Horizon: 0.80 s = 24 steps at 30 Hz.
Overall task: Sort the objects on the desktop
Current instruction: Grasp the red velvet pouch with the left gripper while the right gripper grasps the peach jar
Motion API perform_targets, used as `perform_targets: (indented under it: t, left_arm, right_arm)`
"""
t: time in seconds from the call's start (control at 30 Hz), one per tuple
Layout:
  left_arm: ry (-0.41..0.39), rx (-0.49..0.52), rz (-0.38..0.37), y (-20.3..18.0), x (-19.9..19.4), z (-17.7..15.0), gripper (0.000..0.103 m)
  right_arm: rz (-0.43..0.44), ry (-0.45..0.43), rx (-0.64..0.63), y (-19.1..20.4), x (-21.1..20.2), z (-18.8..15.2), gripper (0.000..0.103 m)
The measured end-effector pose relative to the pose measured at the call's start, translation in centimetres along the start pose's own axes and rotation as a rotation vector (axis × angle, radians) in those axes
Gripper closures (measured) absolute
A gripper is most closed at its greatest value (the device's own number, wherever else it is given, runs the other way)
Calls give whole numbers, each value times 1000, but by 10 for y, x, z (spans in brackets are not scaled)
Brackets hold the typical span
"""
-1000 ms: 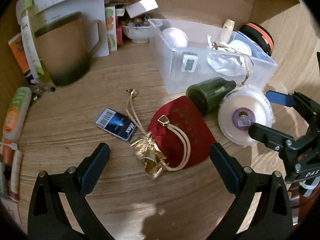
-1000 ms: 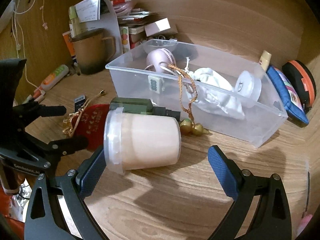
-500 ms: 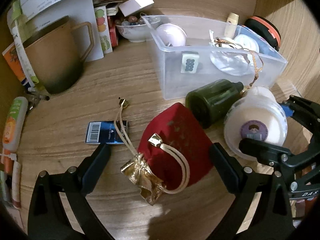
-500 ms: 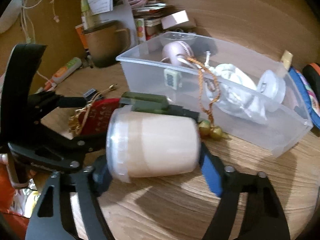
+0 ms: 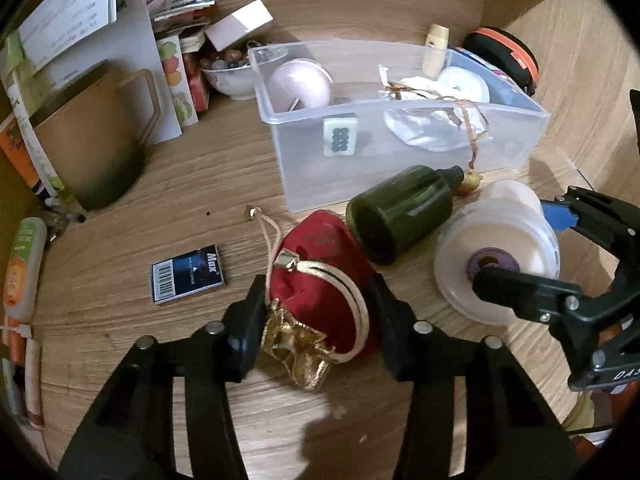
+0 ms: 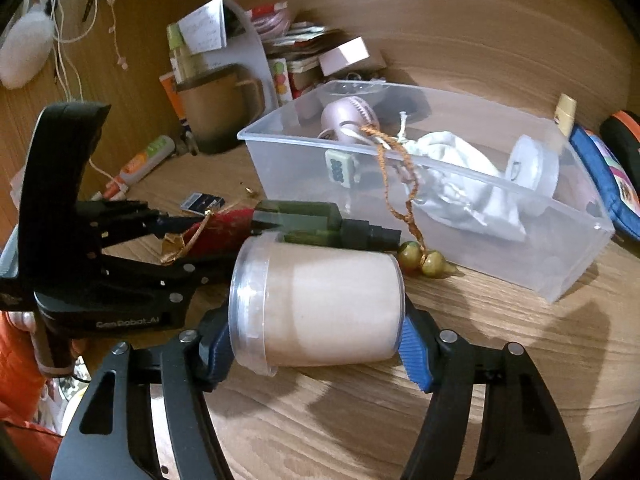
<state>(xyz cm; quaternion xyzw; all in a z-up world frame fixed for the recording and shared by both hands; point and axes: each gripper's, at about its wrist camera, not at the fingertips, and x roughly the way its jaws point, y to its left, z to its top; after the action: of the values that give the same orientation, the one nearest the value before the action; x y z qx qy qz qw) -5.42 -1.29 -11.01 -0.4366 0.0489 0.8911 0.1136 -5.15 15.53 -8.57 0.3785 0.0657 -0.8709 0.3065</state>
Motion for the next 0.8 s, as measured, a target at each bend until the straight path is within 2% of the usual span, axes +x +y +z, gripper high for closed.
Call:
perform_targets:
  t: [0.17, 0.4, 0.8]
  left_arm:
    - [-3, -38, 0, 3, 1, 0, 57]
    - [-66, -64, 22, 5, -11, -2, 69]
    - [-181, -75, 13, 4, -46, 12, 71]
  right_arm:
    - [-13, -4, 24, -4, -7, -5, 39]
    - [-27, -14, 65, -13, -15, -9, 39]
    - [-47, -76, 107, -24, -42, -4, 39]
